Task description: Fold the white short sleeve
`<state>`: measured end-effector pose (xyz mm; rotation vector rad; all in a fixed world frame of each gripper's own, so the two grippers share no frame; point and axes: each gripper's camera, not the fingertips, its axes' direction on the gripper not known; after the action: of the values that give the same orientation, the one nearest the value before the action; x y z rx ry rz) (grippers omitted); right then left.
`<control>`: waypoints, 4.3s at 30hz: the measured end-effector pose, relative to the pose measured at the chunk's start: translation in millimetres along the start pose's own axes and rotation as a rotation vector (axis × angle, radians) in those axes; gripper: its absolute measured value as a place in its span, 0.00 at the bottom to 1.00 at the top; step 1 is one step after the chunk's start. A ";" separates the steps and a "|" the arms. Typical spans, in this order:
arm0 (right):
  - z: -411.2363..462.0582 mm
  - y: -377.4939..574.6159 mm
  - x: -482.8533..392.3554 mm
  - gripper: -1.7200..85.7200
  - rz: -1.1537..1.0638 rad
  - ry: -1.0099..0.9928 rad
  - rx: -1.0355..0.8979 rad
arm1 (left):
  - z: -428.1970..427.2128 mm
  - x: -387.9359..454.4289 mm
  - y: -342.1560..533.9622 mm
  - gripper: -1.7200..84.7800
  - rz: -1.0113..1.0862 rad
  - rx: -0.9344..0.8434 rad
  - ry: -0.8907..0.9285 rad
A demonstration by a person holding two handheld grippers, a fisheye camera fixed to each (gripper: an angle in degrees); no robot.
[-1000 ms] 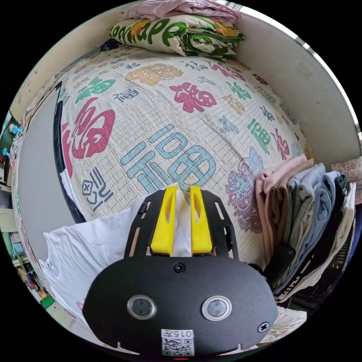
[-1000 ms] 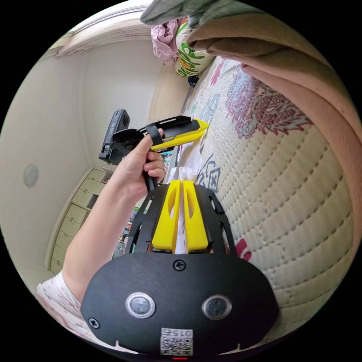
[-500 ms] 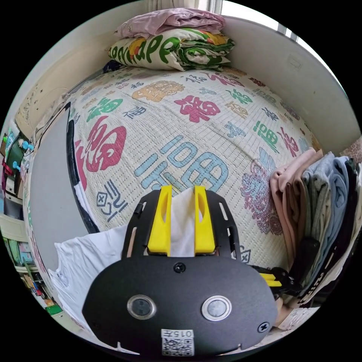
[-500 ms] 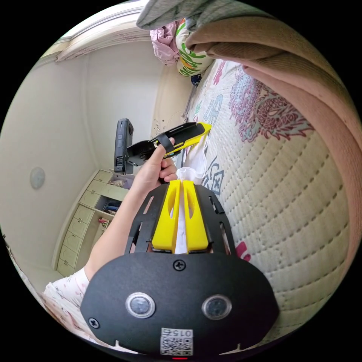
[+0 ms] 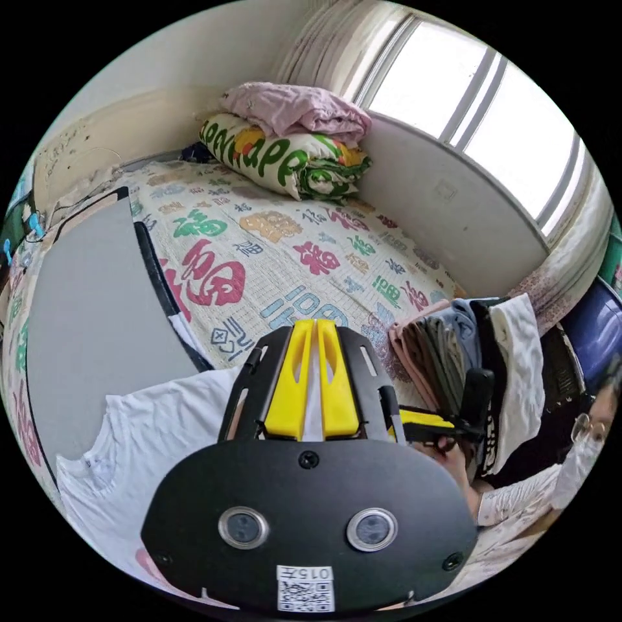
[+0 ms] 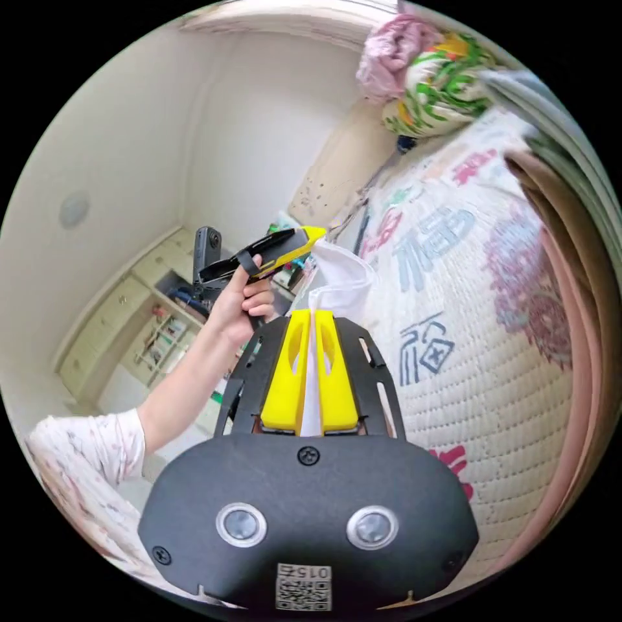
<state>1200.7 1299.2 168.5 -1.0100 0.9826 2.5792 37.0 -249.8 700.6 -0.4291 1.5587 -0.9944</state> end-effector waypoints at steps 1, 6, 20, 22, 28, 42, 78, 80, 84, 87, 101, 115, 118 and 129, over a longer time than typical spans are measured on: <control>0.2 8.9 -2.7 0.02 -0.083 -0.037 -0.037 | -34.4 -9.3 24.4 0.03 0.012 0.028 -0.018; 2.0 53.8 4.3 0.03 -0.347 -0.118 -0.262 | -144.9 -53.0 150.6 0.03 -0.046 0.070 -0.138; 53.7 187.9 126.1 0.12 -0.555 0.102 -0.503 | -106.0 -31.5 286.1 0.08 0.022 -0.120 -0.051; 61.3 198.4 147.4 0.13 -0.551 0.117 -0.543 | -66.4 0.2 289.3 0.09 0.097 -0.172 0.035; 70.7 230.3 209.5 0.14 -0.617 0.115 -0.575 | 46.5 62.9 329.1 0.10 0.179 -0.316 0.263; 108.1 270.1 393.9 0.06 -0.620 0.258 -0.711 | 99.9 125.0 470.0 0.08 0.183 -0.288 0.164; 250.1 250.2 738.0 0.03 -0.514 0.580 -0.553 | -150.2 -34.4 1533.1 0.04 -1.113 0.661 0.149; 313.6 273.9 727.7 0.03 -0.612 0.466 -0.617 | -141.3 -30.2 1569.1 0.02 -1.141 0.681 0.185; 427.8 320.8 731.4 0.04 -0.626 0.243 -0.770 | -121.4 -5.8 1618.9 0.01 -1.207 0.756 0.253; 532.1 376.5 738.9 0.06 -0.664 0.175 -0.966 | -102.7 12.3 1644.3 0.01 -1.212 0.769 0.349; 762.1 471.7 875.9 0.13 -0.568 0.529 -1.156 | -64.4 13.6 1727.6 0.01 -1.294 0.852 0.504; 771.8 456.2 937.7 0.04 -0.585 0.693 -1.110 | -85.8 -4.3 1704.8 0.01 -1.269 0.866 0.429; 752.9 428.0 940.3 0.03 -0.507 0.597 -1.088 | -106.0 -14.0 1677.1 0.01 -1.198 0.851 0.391; 537.5 243.3 937.0 0.02 -0.392 0.420 -0.777 | -170.1 -10.8 1464.2 0.01 -0.597 0.364 0.031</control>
<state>118.9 1416.4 -36.5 -1.7552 -0.2289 2.4506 248.0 652.7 -445.7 -0.6383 1.2545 -1.7147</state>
